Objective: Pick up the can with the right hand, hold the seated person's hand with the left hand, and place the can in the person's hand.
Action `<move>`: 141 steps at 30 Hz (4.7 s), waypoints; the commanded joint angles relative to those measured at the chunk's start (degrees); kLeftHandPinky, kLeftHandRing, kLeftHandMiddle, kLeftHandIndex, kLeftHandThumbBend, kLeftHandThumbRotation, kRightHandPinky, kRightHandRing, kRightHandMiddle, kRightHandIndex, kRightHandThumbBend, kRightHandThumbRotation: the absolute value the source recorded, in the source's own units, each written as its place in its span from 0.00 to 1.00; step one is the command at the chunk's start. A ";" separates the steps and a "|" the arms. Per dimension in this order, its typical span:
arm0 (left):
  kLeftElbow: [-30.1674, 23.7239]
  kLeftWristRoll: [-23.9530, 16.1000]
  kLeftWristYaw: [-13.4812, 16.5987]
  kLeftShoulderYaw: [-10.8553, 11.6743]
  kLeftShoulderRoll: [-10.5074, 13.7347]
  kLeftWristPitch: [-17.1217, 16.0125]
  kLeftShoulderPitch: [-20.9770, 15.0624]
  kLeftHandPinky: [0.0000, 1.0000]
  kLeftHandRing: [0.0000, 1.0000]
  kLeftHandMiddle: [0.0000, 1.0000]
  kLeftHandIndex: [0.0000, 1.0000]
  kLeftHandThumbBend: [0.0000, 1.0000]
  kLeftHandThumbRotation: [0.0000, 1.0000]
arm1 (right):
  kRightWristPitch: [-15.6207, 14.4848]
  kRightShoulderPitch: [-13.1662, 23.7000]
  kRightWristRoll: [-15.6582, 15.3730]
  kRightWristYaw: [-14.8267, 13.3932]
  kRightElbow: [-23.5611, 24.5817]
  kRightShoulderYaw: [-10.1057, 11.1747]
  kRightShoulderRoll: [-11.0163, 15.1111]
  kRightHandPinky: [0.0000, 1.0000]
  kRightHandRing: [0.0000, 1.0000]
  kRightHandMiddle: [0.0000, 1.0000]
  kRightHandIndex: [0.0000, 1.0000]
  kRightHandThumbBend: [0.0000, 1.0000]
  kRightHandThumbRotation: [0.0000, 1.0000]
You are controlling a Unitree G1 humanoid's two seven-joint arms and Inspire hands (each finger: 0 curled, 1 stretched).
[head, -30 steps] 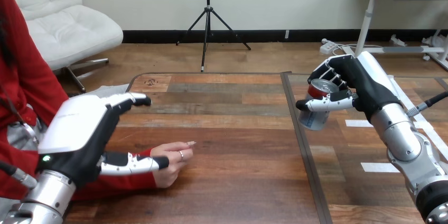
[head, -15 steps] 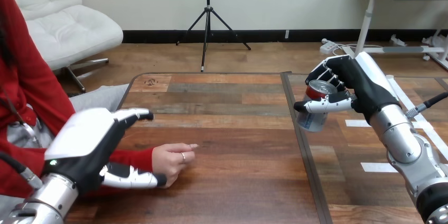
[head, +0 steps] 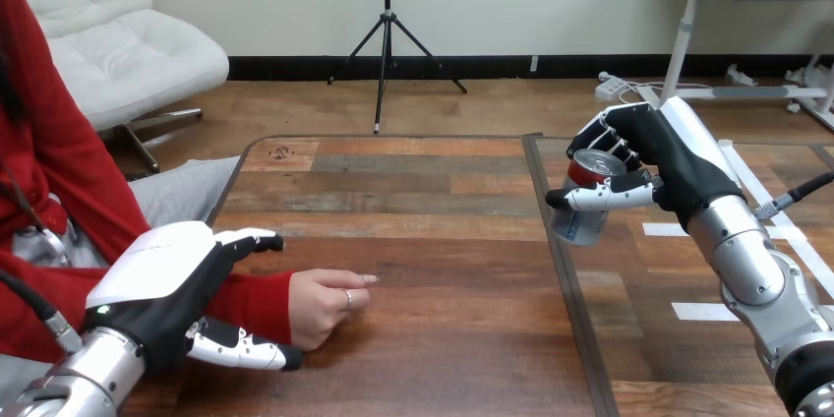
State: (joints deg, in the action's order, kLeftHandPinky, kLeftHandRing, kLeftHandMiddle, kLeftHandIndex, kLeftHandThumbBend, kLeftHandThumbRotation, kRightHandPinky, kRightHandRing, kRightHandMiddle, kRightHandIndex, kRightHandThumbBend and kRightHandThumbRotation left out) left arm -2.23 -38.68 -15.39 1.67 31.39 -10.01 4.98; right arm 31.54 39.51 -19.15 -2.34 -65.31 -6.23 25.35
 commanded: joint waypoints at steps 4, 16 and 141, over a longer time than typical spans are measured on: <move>-0.13 -1.08 0.36 -1.50 2.08 1.46 -4.74 0.76 0.82 0.84 0.82 1.00 0.28 | 2.11 2.92 0.86 -0.93 3.18 1.04 1.72 0.34 0.36 0.42 0.45 0.79 0.00; 1.57 -3.61 1.13 -3.28 2.22 3.97 -5.96 0.74 0.81 0.82 0.81 0.99 0.15 | 2.96 2.97 1.25 -0.73 2.90 1.30 1.68 0.34 0.36 0.42 0.45 0.79 0.00; 4.74 3.16 21.36 -9.13 -4.09 0.54 -13.14 0.29 0.35 0.39 0.40 0.68 0.00 | 2.80 5.01 1.82 -1.55 4.00 0.04 -7.28 0.31 0.34 0.42 0.45 0.78 0.00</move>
State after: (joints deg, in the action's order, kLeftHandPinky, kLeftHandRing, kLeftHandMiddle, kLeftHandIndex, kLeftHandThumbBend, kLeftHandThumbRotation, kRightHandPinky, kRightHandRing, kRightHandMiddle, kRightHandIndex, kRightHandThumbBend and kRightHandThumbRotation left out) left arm 11.20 -38.23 2.35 -10.07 29.16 -5.91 -3.73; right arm 34.18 39.46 -17.93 -2.92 -65.22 -6.42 19.41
